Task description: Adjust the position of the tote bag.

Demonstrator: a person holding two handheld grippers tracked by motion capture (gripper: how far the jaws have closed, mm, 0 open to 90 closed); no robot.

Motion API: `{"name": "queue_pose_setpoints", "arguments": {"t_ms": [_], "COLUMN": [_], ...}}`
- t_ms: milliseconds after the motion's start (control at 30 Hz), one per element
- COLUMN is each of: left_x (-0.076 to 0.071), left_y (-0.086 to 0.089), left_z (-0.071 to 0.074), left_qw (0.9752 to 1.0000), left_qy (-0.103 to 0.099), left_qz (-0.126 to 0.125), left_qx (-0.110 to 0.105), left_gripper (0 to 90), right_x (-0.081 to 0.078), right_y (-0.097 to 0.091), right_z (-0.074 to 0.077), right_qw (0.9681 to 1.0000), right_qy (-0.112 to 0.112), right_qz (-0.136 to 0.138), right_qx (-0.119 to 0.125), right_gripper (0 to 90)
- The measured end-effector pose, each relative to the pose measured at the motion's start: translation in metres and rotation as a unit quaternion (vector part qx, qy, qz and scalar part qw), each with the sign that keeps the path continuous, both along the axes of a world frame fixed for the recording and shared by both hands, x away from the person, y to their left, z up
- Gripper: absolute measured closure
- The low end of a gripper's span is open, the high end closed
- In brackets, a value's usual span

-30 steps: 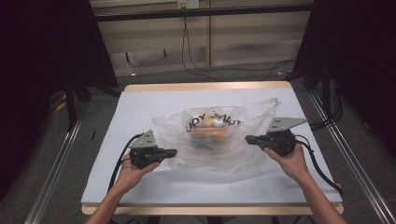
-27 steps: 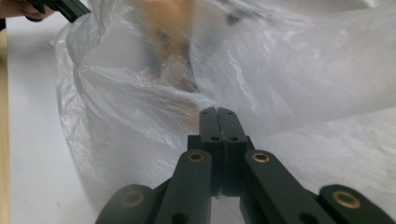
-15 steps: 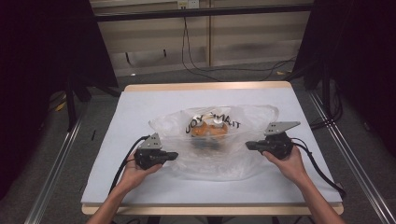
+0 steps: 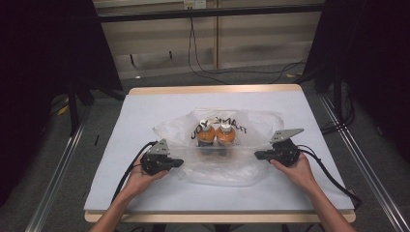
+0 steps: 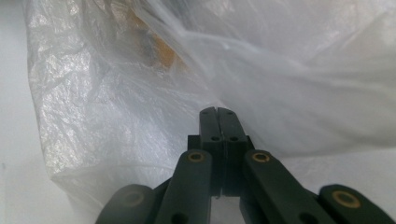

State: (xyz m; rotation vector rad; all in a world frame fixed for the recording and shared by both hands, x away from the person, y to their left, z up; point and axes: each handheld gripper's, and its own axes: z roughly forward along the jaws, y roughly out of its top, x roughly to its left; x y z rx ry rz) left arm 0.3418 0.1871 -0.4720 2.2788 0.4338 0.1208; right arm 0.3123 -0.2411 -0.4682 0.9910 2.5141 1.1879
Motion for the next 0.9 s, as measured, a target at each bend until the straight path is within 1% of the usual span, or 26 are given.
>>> {"name": "queue_pose_setpoints", "arguments": {"t_ms": [33, 67, 100, 133, 167, 200, 233, 267, 300, 433, 467, 500, 533, 567, 600, 633, 667, 700, 733, 800, 833, 867, 900], "left_x": [0.000, 0.000, 0.001, 0.001, 0.001, 0.000, 0.000, -0.001, -0.001, -0.004, -0.005, -0.007, -0.009, -0.011, -0.012, -0.014, -0.015, -0.016, -0.018, -0.020, -0.021, -0.022, -0.023], "left_y": [0.000, 0.001, 0.001, 0.002, 0.001, 0.001, 0.001, 0.001, 0.001, 0.001, 0.000, 0.000, 0.000, 0.000, 0.000, 0.000, 0.001, 0.002, 0.004, 0.008, 0.010, 0.013, 0.015], "left_z": [-0.001, -0.003, -0.005, -0.006, -0.008, -0.009, -0.008, -0.008, -0.009, -0.009, -0.008, -0.007, -0.006, -0.004, -0.003, 0.000, 0.003, 0.005, 0.009, 0.015, 0.018, 0.023, 0.026], "left_qw": [1.0000, 1.0000, 1.0000, 0.9999, 0.9999, 0.9999, 0.9999, 0.9999, 0.9999, 1.0000, 1.0000, 0.9999, 0.9999, 0.9999, 0.9999, 0.9998, 0.9997, 0.9994, 0.9992, 0.9981, 0.9975, 0.9965, 0.9956], "left_qy": [0.001, 0.003, 0.007, 0.011, 0.012, 0.008, 0.009, 0.008, 0.007, 0.006, 0.008, 0.007, 0.008, 0.006, 0.007, 0.006, 0.004, 0.003, 0.000, -0.005, -0.005, -0.009, -0.008], "left_qz": [-0.002, 0.002, -0.001, -0.002, -0.001, -0.001, 0.000, 0.002, 0.003, 0.003, -0.003, -0.005, -0.007, -0.009, -0.010, -0.010, -0.010, -0.012, -0.008, -0.005, -0.002, -0.001, 0.003], "left_qx": [-0.002, 0.002, 0.000, 0.008, 0.010, 0.008, 0.010, 0.009, 0.007, 0.006, 0.004, 0.005, 0.001, -0.005, -0.011, -0.016, -0.020, -0.032, -0.038, -0.061, -0.070, -0.083, -0.093], "left_gripper": [90.0, 90.0, 90.0, 90.0, 90.0, 90.0, 90.0, 90.0, 90.0, 90.0, 89.8, 88.3, 86.2, 82.8, 80.8, 78.2, 76.0, 73.8, 72.7, 69.7, 69.2, 69.1, 68.4], "right_x": [0.000, 0.000, 0.001, 0.001, 0.000, 0.000, -0.003, -0.003, -0.003, -0.003, -0.003, -0.003, -0.004, -0.005, -0.006, -0.008, -0.009, -0.011, -0.013, -0.017, -0.020, -0.021, -0.024], "right_y": [0.000, 0.000, 0.000, -0.001, 0.000, 0.001, 0.006, 0.006, 0.005, 0.004, 0.004, 0.004, 0.004, 0.003, 0.003, 0.002, 0.001, 0.000, -0.001, -0.004, -0.005, -0.006, -0.007], "right_z": [-0.001, -0.001, -0.002, -0.003, -0.005, -0.007, -0.013, -0.013, -0.014, -0.014, -0.014, -0.013, -0.012, -0.010, -0.008, -0.005, -0.002, 0.001, 0.005, 0.012, 0.016, 0.018, 0.023], "right_qw": [1.0000, 1.0000, 1.0000, 1.0000, 0.9999, 0.9999, 0.9991, 0.9991, 0.9994, 0.9995, 0.9995, 0.9996, 0.9997, 0.9999, 0.9999, 1.0000, 1.0000, 0.9998, 0.9998, 0.9993, 0.9990, 0.9988, 0.9983], "right_qy": [0.001, 0.001, 0.002, 0.006, 0.011, 0.012, 0.009, 0.009, 0.016, 0.017, 0.015, 0.013, 0.011, 0.008, 0.006, 0.000, -0.001, -0.001, -0.007, -0.014, -0.019, -0.022, -0.026], "right_qz": [0.001, 0.001, 0.000, -0.002, 0.000, 0.003, 0.011, 0.011, 0.008, 0.006, 0.005, 0.008, 0.007, 0.008, 0.007, 0.006, 0.004, 0.007, 0.004, 0.002, 0.000, -0.001, -0.001], "right_qx": [-0.003, -0.003, 0.002, 0.005, 0.005, -0.002, -0.039, -0.039, -0.029, -0.025, -0.027, -0.024, -0.022, -0.011, -0.005, 0.000, 0.008, 0.016, 0.020, 0.036, 0.040, 0.044, 0.052], "right_gripper": [90.0, 90.0, 90.0, 90.0, 90.0, 90.0, 90.0, 90.0, 90.0, 90.0, 89.3, 86.3, 82.2, 78.6, 77.7, 75.2, 72.7, 69.9, 66.8, 64.1, 62.3, 60.7, 59.1]}}
